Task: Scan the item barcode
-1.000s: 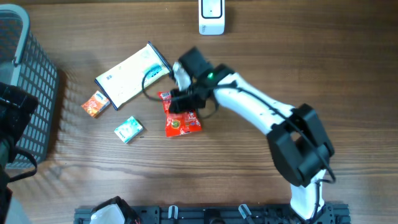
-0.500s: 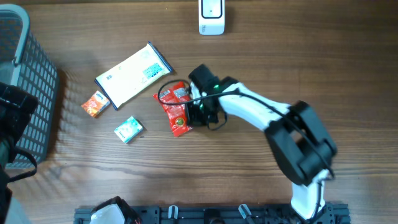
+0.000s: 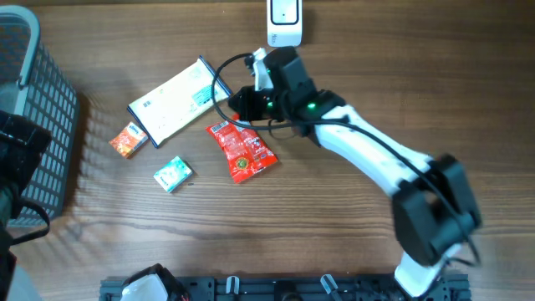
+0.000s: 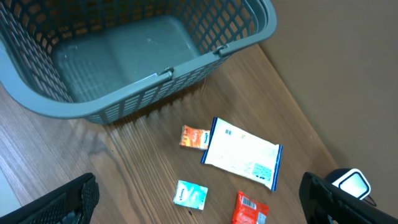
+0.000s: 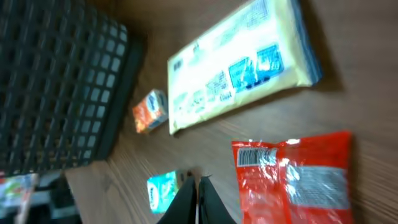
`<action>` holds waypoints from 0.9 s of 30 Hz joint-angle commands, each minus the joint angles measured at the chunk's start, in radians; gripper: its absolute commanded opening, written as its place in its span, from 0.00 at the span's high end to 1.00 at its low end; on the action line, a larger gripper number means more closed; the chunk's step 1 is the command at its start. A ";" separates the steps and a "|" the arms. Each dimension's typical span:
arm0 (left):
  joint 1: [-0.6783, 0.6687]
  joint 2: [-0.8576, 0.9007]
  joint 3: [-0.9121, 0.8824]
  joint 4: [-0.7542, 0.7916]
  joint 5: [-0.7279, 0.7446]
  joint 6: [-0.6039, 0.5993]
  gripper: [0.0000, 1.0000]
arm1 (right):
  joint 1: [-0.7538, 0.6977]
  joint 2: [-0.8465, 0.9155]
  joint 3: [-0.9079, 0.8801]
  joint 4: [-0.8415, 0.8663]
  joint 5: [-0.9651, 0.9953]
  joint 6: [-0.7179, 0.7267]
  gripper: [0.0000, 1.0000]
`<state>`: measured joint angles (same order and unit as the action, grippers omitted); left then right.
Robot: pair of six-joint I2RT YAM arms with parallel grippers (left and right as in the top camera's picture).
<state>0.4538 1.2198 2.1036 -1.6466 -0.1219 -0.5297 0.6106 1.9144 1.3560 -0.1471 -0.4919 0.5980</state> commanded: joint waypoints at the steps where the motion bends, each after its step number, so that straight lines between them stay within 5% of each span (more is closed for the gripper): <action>1: 0.007 -0.002 0.003 0.003 0.005 -0.010 0.00 | 0.002 0.161 -0.024 0.086 -0.161 0.109 0.96; 7: 0.007 -0.002 0.003 0.003 0.005 -0.010 0.00 | -0.002 0.308 -0.024 0.168 -0.205 0.146 0.96; 13: 0.007 -0.002 0.003 0.003 0.005 -0.010 0.00 | -0.003 0.243 -0.024 0.134 -0.239 0.087 0.96; 21: 0.007 -0.002 0.003 0.003 0.005 -0.010 0.00 | 0.003 -0.006 -0.024 -0.112 -0.126 0.012 0.96; 27: 0.007 -0.002 0.003 0.003 0.005 -0.010 0.00 | 0.032 0.023 -0.027 -0.250 -0.071 -0.026 0.96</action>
<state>0.4538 1.2198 2.1036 -1.6459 -0.1219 -0.5301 0.6224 1.8851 1.3388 -0.3531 -0.6308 0.6064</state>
